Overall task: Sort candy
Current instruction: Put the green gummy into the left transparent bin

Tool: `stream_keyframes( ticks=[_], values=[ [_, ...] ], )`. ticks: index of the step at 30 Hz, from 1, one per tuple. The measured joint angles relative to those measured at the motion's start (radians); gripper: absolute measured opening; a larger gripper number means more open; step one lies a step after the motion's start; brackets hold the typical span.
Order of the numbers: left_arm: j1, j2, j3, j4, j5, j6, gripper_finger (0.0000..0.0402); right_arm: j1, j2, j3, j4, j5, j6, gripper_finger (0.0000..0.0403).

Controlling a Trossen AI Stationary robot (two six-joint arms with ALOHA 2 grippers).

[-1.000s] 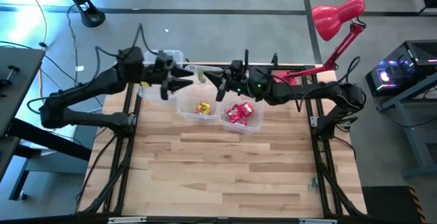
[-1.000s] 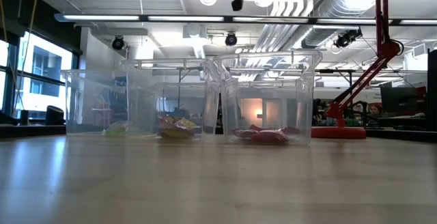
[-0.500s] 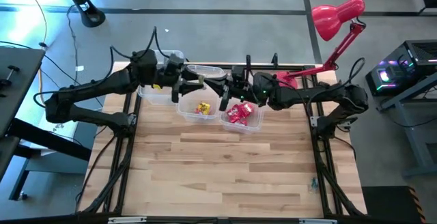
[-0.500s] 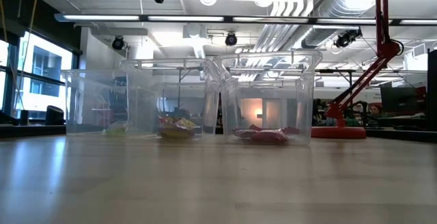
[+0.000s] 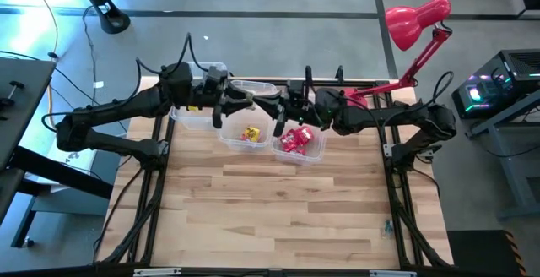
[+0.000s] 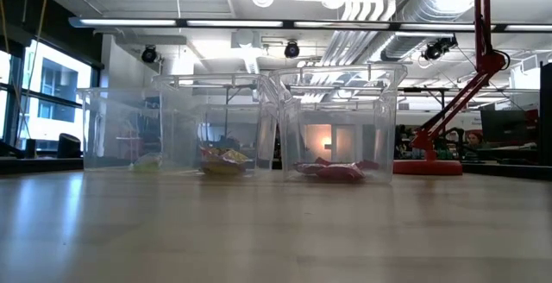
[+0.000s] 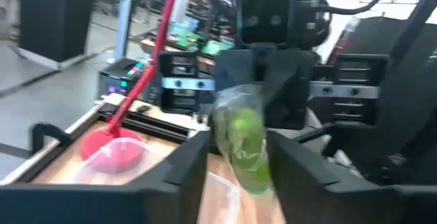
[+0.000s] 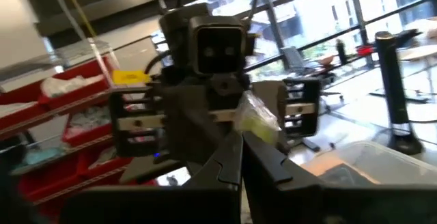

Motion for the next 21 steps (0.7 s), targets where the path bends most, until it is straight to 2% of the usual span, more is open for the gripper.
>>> stream_keyframes(
  ticks=[4, 6, 10, 14, 19, 21],
  values=[
    [0.0, 0.0, 0.0, 0.005, -0.011, 0.031, 0.0038, 0.001, 0.0, 0.0, 0.004, -0.023, 0.016, 0.0],
    [0.0, -0.001, 0.0, 0.005, -0.009, 0.043, 0.0014, 0.004, 0.0, 0.0, 0.009, -0.023, 0.02, 0.0],
    [0.001, -0.002, 0.0, 0.006, -0.013, 0.047, 0.0017, 0.004, 0.0, 0.0, 0.014, -0.025, 0.043, 0.0012],
    [0.026, -0.015, 0.0, -0.01, -0.019, 0.063, 0.0006, -0.002, -0.028, 0.0, 0.0, -0.019, 0.013, 0.0054],
    [0.084, -0.075, 0.0, -0.111, -0.072, 0.097, 0.0004, -0.001, -0.127, 0.001, -0.116, 0.149, -0.086, 0.0129],
    [0.106, -0.109, 0.0, -0.166, -0.129, 0.121, 0.0003, -0.002, -0.163, 0.001, -0.174, 0.208, -0.106, 0.0157]
  ],
)
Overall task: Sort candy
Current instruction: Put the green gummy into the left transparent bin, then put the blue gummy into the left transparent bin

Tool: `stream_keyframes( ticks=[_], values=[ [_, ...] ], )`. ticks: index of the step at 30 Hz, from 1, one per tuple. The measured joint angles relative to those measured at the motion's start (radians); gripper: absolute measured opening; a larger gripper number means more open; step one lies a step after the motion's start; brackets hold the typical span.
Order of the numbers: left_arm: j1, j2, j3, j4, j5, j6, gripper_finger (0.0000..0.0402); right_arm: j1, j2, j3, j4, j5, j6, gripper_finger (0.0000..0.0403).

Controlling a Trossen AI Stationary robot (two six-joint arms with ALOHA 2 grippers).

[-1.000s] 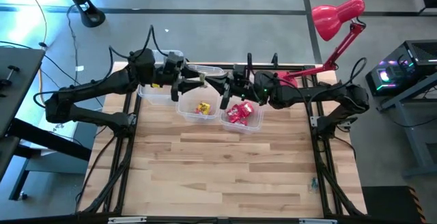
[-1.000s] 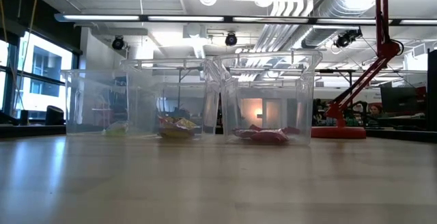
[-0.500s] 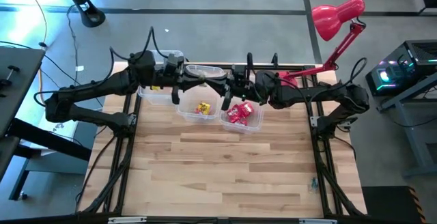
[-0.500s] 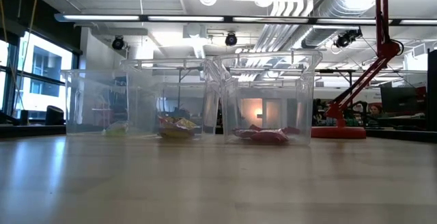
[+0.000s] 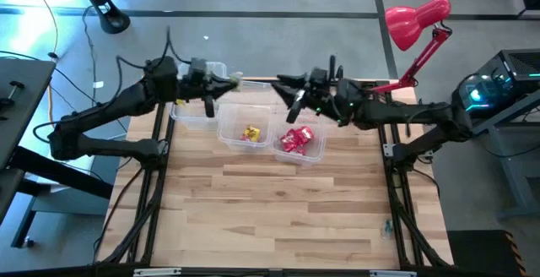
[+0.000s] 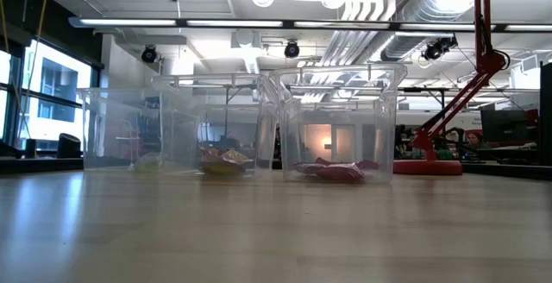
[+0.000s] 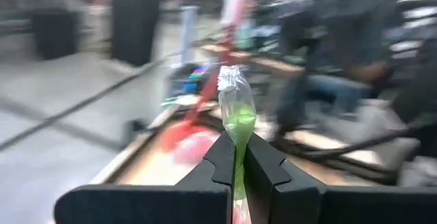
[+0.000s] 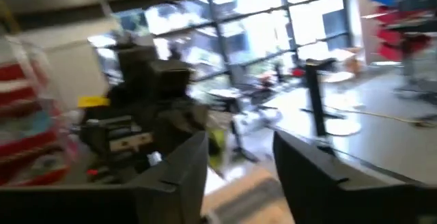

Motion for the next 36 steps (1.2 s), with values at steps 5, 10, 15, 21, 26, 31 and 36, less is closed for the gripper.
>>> stream_keyframes(
  ticks=[5, 10, 15, 21, 26, 31, 36],
  values=[
    [0.045, -0.048, 0.0, -0.29, -0.386, 0.046, 0.0004, 0.0, -0.065, 0.0, -0.143, 0.078, -0.009, 0.0198],
    [0.116, -0.006, 0.0, -0.641, -0.702, -0.037, 0.0029, 0.0, -0.061, 0.0, -0.267, 0.087, 0.016, 0.0204],
    [0.208, 0.1, 0.0, -0.748, -0.699, -0.102, 0.008, 0.0, -0.054, 0.0, -0.352, 0.141, 0.016, 0.0204],
    [0.246, 0.195, 0.0, -0.736, -0.657, -0.135, 0.0159, 0.0, -0.092, 0.0, -0.36, 0.155, 0.007, 0.0204],
    [0.244, 0.173, 0.012, -0.7, -0.469, -0.154, 0.0202, 0.03, -0.163, 0.0, -0.488, 0.072, 0.052, 0.0204],
    [0.217, 0.079, 0.024, -0.529, -0.247, -0.167, 0.0211, 0.101, -0.214, 0.0, -0.755, -0.11, 0.241, 0.0204],
    [0.163, 0.004, 0.025, -0.352, -0.177, -0.165, 0.0211, 0.269, -0.203, 0.0, -1.08, -0.251, 0.556, 0.0204]
  ],
)
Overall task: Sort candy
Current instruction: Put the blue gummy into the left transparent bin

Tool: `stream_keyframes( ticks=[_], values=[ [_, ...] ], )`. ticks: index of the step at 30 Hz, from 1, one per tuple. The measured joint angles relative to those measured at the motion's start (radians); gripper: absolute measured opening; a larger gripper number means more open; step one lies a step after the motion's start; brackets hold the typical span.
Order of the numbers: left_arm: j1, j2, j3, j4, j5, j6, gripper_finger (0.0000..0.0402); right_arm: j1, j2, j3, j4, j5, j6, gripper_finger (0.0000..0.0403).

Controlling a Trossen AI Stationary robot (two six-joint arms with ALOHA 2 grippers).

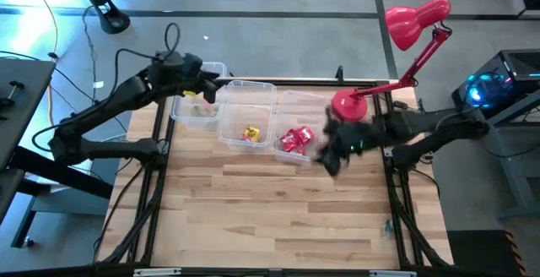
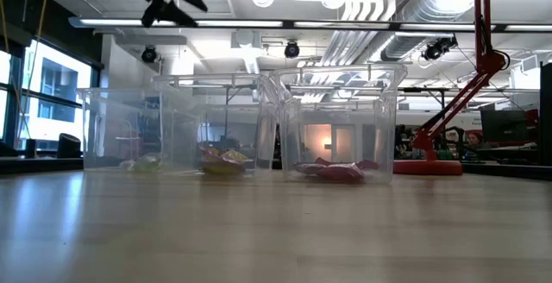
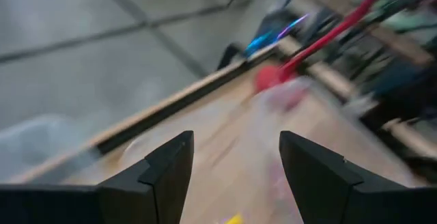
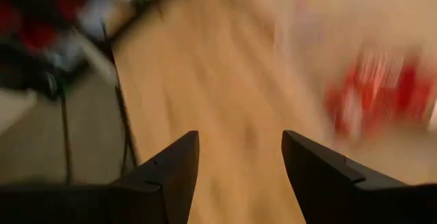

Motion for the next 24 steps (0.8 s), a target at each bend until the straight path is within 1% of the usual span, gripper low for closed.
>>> stream_keyframes(
  ticks=[3, 7, 9, 11, 14, 16, 19, 21, 22, 24],
  values=[
    [-0.025, -0.017, 0.0, 0.057, 0.029, -0.021, 0.0211, 0.153, 0.037, 0.0, -0.184, -0.019, 0.24, 0.0204],
    [-0.051, -0.006, 0.0, 0.066, 0.037, -0.043, 0.0212, 0.355, 0.103, -0.002, -0.422, -0.008, 0.636, 0.0204],
    [-0.064, 0.008, 0.0, 0.066, 0.037, -0.043, 0.0212, 0.447, 0.133, -0.027, -0.5, -0.051, 0.807, 0.0204],
    [-0.074, 0.024, 0.0, 0.066, 0.037, -0.04, 0.0211, 0.526, 0.146, -0.085, -0.531, -0.137, 0.957, 0.0204],
    [-0.085, 0.047, 0.0, 0.067, 0.048, -0.024, 0.0212, 0.627, 0.146, -0.209, -0.475, -0.294, 1.147, 0.0204],
    [-0.089, 0.061, 0.0, 0.069, 0.063, -0.018, 0.0211, 0.674, 0.146, -0.29, -0.374, -0.372, 1.223, 0.0204],
    [-0.101, 0.076, 0.0, 0.073, 0.065, -0.018, 0.0212, 0.709, 0.146, -0.415, -0.153, -0.488, 1.286, 0.0204],
    [-0.106, 0.079, 0.0, 0.078, 0.065, -0.017, 0.0211, 0.716, 0.147, -0.487, -0.016, -0.538, 1.298, 0.0204],
    [-0.109, 0.079, 0.0, 0.087, 0.065, -0.017, 0.0211, 0.716, 0.148, -0.517, 0.027, -0.559, 1.298, 0.0204],
    [-0.111, 0.079, 0.0, 0.099, 0.065, -0.017, 0.0212, 0.713, 0.148, -0.568, 0.055, -0.593, 1.294, 0.0204]
  ],
)
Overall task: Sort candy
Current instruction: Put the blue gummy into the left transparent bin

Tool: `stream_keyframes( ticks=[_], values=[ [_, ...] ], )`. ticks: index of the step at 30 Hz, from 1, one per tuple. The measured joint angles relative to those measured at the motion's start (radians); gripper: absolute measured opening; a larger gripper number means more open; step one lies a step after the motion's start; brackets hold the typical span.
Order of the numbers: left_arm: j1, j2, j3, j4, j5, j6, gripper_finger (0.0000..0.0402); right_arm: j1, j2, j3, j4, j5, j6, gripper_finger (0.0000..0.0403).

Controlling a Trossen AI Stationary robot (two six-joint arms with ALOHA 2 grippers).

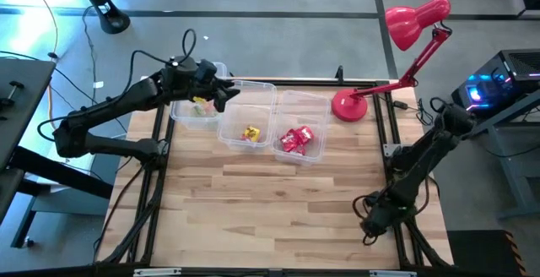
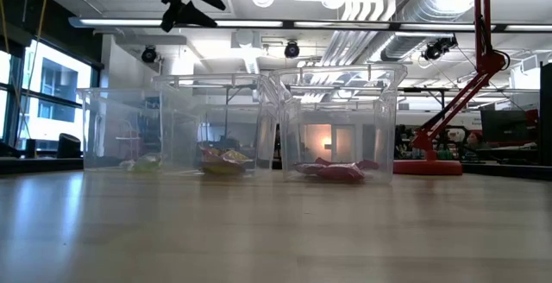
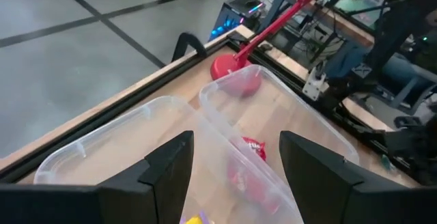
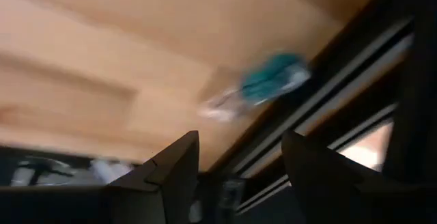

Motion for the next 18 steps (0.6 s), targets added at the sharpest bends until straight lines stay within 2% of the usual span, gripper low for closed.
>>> stream_keyframes(
  ticks=[4, 7, 11, 18],
  values=[
    [0.0, 0.0, 0.0, 0.017, 0.0, 0.0, 0.0212, -0.024, 0.0, -0.059, -0.012, -0.073, -0.096, 0.0203],
    [0.0, 0.0, 0.0, 0.019, 0.0, 0.001, 0.0212, -0.048, 0.0, -0.094, 0.002, -0.085, -0.177, 0.0191],
    [0.0, 0.0, 0.0, 0.018, 0.0, 0.001, 0.0211, -0.067, 0.0, -0.137, 0.05, -0.112, -0.253, 0.0158],
    [0.0, 0.0, 0.0, 0.017, 0.0, 0.001, 0.0212, -0.066, 0.0, -0.204, 0.198, -0.142, -0.287, 0.0094]
  ],
)
